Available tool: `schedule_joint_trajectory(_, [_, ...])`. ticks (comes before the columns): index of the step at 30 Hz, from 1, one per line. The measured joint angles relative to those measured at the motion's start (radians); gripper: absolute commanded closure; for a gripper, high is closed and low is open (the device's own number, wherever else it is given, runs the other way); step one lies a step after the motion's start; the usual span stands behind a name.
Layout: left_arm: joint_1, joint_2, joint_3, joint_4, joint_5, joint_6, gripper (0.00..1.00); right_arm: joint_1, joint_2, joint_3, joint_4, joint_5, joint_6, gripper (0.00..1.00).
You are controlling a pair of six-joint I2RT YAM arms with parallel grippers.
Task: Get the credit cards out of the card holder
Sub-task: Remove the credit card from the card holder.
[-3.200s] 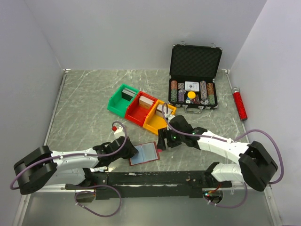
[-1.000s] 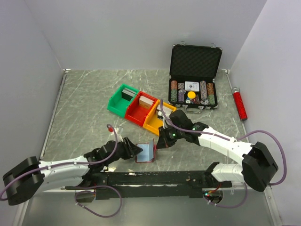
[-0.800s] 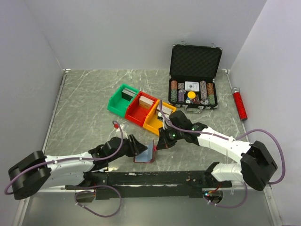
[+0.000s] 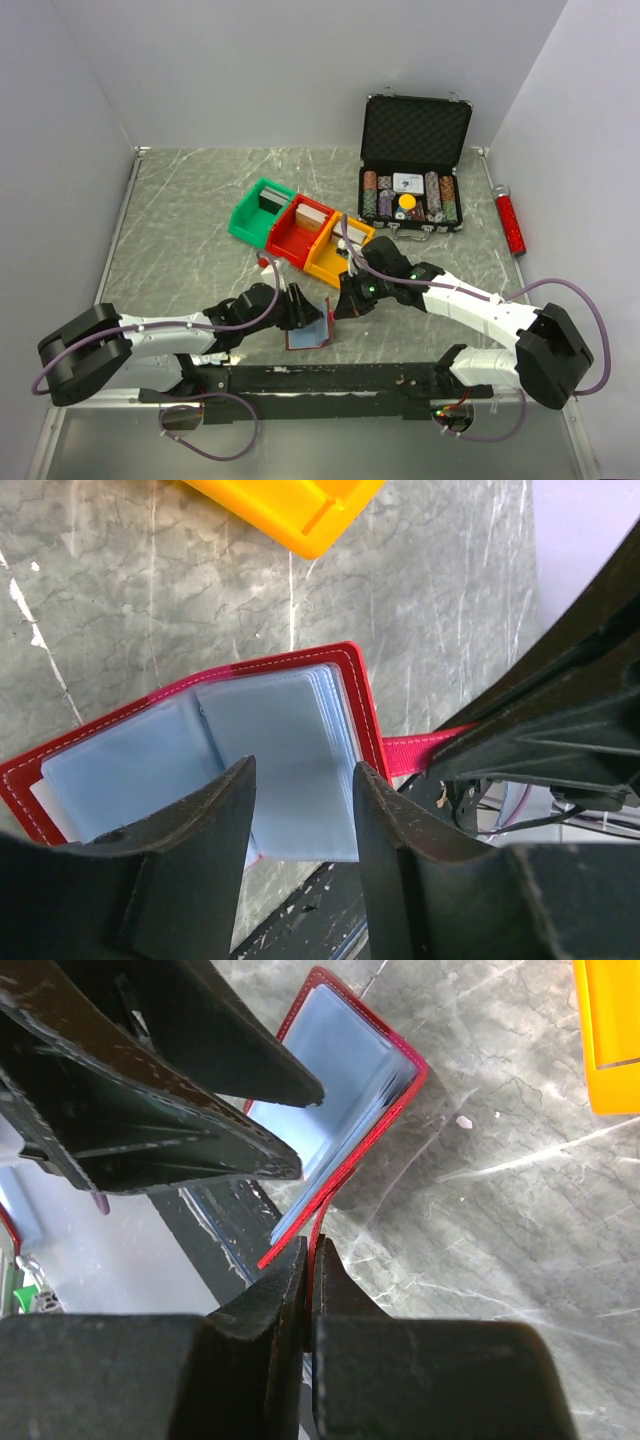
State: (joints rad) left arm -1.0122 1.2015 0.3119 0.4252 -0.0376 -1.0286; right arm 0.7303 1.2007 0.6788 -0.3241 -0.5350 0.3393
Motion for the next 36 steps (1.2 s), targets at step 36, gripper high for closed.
schedule_joint_trajectory(36, [0.0,-0.144,-0.014,-0.212,-0.066,-0.009,0.58,0.0,-0.004,0.0,-0.006,0.011,0.003,1.0])
